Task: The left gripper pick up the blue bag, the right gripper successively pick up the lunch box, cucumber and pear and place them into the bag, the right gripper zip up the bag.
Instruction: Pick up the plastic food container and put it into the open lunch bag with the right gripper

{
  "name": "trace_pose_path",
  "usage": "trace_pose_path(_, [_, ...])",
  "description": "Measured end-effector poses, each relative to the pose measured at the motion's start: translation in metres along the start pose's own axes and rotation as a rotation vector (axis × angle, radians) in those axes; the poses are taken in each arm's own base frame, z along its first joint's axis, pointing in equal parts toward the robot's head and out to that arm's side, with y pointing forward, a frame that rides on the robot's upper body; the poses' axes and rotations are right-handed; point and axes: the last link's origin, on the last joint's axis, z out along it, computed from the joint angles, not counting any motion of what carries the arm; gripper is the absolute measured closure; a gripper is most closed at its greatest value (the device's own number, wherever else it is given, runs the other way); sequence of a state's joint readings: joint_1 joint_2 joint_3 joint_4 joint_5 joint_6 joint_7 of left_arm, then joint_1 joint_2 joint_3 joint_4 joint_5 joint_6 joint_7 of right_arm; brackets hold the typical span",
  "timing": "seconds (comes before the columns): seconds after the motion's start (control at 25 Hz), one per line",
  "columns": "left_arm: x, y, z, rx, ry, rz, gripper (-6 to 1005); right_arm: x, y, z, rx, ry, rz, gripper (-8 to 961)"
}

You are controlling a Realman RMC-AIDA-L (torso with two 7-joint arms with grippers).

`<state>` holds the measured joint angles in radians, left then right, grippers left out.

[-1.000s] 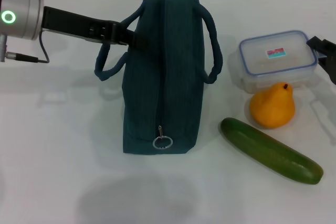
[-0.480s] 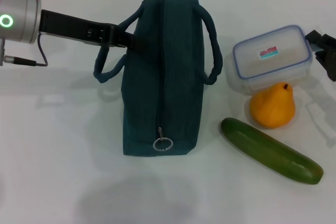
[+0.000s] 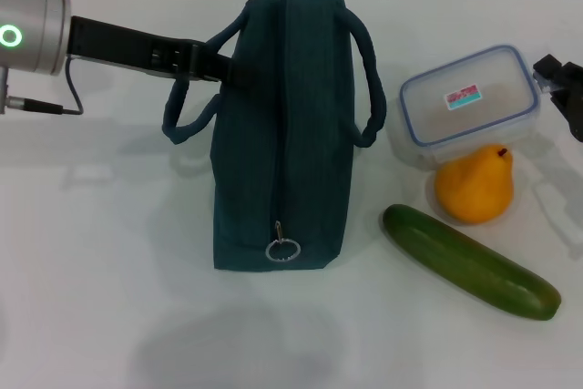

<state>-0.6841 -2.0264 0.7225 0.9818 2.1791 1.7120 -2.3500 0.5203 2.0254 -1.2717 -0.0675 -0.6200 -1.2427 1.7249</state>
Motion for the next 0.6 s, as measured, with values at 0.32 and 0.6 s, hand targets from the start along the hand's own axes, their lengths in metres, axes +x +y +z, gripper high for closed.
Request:
trace_pose_path(0.32, [0.0005,0.0002,-0.0003,0.001,0.001,0.002,939,0.0010,-0.0021,-0.0035,0.006,-0.004,0.046,859])
trace_pose_path(0.6, [0.0004,0.0002,-0.0003,0.000,0.001,0.006,939,0.0046,-0.0014,-0.0038,0.001,0.015,0.095,859])
